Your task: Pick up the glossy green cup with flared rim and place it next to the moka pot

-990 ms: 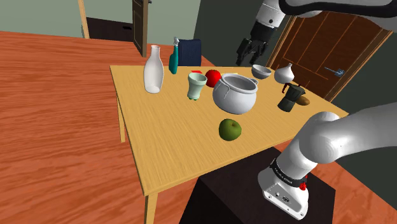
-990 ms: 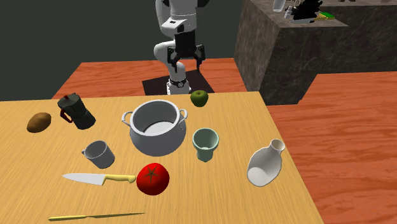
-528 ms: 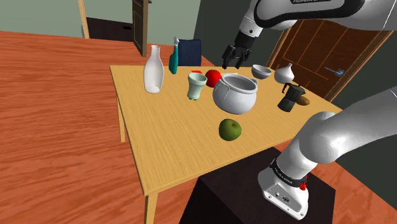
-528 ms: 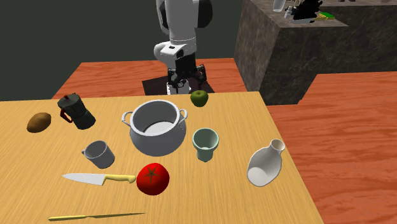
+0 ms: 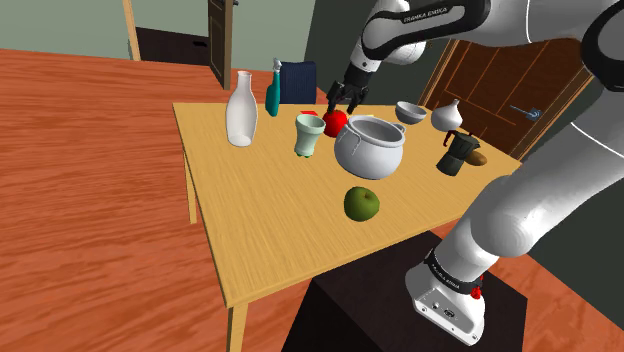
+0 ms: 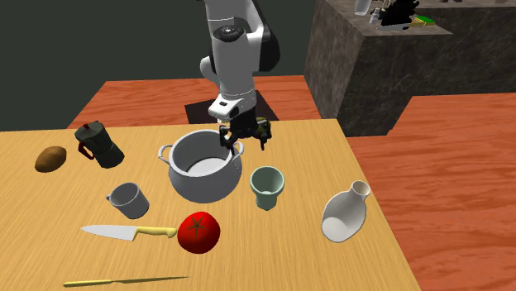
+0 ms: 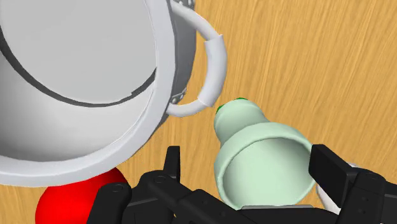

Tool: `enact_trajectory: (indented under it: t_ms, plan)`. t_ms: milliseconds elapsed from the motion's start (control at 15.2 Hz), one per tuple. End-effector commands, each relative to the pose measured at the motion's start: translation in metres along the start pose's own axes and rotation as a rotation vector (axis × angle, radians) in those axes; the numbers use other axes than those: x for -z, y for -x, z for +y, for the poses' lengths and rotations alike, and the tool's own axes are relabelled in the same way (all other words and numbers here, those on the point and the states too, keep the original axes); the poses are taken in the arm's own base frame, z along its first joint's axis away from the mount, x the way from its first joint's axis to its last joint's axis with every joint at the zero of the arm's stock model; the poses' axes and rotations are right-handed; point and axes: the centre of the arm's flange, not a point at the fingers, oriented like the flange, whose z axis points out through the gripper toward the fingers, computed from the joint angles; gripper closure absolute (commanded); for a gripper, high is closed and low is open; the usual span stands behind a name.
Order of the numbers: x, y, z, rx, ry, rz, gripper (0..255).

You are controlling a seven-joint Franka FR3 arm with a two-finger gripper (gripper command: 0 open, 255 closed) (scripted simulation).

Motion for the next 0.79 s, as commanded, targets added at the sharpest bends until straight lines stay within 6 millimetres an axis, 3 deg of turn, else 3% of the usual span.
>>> enact_trajectory:
  t_ms: [0, 264, 726]
  plan:
    - [-0.021, -0.018, 0.003, -0.004, -0.009, 0.005, 0]
    - [-0.057, -0.056, 0.009, -0.011, -0.029, 0.014, 0]
    - [-0.091, -0.059, 0.008, -0.011, -0.030, 0.014, 0]
